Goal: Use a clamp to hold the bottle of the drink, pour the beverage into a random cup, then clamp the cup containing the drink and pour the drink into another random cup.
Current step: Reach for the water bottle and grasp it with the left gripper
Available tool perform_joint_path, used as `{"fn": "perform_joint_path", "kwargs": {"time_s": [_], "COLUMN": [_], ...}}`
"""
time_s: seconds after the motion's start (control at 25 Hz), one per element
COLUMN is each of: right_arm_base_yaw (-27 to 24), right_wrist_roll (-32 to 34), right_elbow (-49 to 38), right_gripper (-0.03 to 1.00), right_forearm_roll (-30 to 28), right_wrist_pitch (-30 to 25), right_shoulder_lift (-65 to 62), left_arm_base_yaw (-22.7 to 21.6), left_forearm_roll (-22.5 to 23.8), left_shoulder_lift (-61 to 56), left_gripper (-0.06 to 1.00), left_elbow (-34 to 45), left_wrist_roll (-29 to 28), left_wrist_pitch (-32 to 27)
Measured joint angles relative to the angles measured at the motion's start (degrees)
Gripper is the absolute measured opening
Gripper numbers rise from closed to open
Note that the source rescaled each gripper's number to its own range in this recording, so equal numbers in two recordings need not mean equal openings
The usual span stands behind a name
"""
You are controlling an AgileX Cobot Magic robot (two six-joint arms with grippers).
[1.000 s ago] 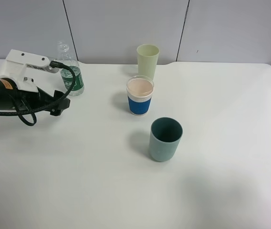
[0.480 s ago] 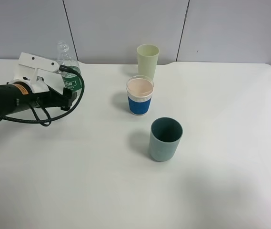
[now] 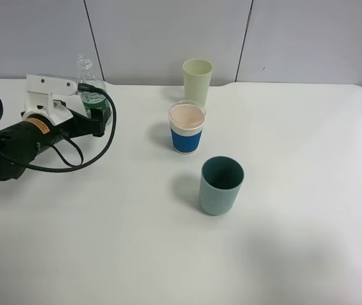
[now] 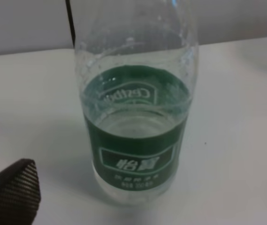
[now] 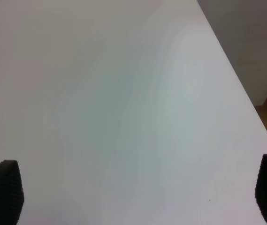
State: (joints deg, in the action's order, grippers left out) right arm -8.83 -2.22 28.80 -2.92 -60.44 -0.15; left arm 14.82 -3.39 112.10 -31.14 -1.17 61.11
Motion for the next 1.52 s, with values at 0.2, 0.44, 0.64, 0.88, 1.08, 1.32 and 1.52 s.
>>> {"fn": "perform_joint_path", "kwargs": {"time_s": [0.2,0.44,0.64,0.88,1.08,1.32,1.52], "right_arm_base_yaw": [0.00,0.00,0.00,0.00,0.00,0.00,0.00], "right_wrist_roll": [0.00,0.00,0.00,0.00,0.00,0.00,0.00], "right_elbow": [0.00,0.00,0.00,0.00,0.00,0.00,0.00], "right_gripper": [0.99,0.99,0.99,0.99,0.99,0.99,0.99], "right_forearm_roll": [0.00,0.00,0.00,0.00,0.00,0.00,0.00], "right_wrist_pitch": [0.00,0.00,0.00,0.00,0.00,0.00,0.00], "right_shoulder_lift": [0.00,0.00,0.00,0.00,0.00,0.00,0.00], "left_arm_base_yaw": [0.00,0.00,-0.12,-1.43,-2.29,-3.12,-3.48], "left_forearm_roll": [0.55,1.21,1.40,2.37,3.39,4.82,4.98], "left_shoulder_lift": [3.60,8.33,11.74,13.40,13.71,14.93,15.23], "left_gripper": [1.00,1.00,1.00,1.00,1.00,1.00,0.72], "left_elbow": [-3.49,-8.52,-13.87,-17.91,-17.99,-17.99,-17.99], "left_wrist_roll": [-0.05,-0.05,-0.05,-0.05,-0.05,-0.05,-0.05], "left_wrist_pitch": [0.18,0.52,0.52,0.34,-0.11,-0.46,-0.46]}}
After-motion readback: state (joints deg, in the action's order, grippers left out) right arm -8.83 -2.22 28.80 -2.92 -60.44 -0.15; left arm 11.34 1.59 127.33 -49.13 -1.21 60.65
